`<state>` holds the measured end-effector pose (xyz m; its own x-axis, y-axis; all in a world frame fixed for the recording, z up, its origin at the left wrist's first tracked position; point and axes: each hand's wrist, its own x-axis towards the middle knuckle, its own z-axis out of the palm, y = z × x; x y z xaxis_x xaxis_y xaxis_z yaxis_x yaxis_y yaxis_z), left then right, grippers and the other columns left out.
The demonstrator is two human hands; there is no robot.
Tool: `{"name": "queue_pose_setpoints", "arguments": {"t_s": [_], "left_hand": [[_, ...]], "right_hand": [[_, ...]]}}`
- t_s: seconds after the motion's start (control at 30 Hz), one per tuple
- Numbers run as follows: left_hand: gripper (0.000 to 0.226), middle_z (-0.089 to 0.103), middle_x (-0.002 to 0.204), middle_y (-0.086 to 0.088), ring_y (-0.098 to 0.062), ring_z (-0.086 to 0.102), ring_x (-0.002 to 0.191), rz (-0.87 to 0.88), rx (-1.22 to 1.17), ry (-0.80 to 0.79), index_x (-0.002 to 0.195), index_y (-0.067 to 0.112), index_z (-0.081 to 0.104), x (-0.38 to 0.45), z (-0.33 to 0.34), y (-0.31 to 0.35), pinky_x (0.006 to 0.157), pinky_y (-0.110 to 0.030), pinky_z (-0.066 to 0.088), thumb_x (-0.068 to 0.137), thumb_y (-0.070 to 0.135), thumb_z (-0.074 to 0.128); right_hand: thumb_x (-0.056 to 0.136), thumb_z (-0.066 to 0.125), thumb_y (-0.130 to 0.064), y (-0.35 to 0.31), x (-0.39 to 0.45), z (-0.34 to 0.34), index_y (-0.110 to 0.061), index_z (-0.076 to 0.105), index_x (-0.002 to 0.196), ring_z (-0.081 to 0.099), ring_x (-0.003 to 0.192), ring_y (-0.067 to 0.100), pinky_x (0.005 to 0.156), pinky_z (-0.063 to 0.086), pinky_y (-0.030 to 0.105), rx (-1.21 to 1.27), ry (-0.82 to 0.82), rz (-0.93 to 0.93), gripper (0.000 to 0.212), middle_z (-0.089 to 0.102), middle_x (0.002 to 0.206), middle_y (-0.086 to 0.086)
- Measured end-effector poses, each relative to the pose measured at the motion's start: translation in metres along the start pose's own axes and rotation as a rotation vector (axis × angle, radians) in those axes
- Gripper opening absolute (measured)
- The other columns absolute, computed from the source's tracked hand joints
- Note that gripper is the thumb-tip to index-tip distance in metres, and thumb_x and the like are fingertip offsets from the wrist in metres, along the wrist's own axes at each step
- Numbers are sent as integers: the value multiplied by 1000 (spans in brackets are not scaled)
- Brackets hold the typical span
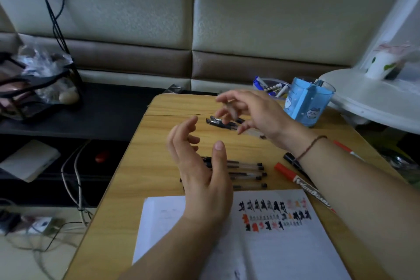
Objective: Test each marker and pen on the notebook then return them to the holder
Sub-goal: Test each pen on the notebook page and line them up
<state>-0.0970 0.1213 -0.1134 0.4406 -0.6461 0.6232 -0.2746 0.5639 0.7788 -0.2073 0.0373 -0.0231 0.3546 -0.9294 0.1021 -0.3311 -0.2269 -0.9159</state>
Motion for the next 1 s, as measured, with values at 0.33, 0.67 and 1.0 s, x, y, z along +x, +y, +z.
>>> {"name": "queue_pose_setpoints", "arguments": {"t_s": [0.33, 0.67, 1.0], "left_hand": [[46, 41, 129, 1, -24, 45, 113, -17, -16, -30, 133, 28, 35, -1, 3, -4, 98, -42, 40, 91, 23, 52], [45, 38, 129, 15, -18, 42, 116, -54, -18, -65, 130, 38, 34, -1, 2, -1, 98, -41, 41, 89, 28, 51], [37, 37, 127, 10, -11, 40, 125, -88, 49, -198, 121, 30, 48, 0, -1, 0, 104, -34, 38, 87, 22, 59]], "right_hand": [[93, 55, -37, 47, -4, 17, -38, 44, 98, 56, 78, 2, 65, 49, 28, -903, -189, -92, 12, 60, 89, -15], [92, 60, -33, 77, 20, -43, -24, 70, 97, 61, 80, 12, 64, 52, 28, -1106, 277, 309, 14, 65, 92, -5], [91, 61, -37, 86, -3, -58, -31, 57, 86, 62, 84, 17, 61, 57, 34, -1011, 397, 325, 9, 65, 94, -4]]}}
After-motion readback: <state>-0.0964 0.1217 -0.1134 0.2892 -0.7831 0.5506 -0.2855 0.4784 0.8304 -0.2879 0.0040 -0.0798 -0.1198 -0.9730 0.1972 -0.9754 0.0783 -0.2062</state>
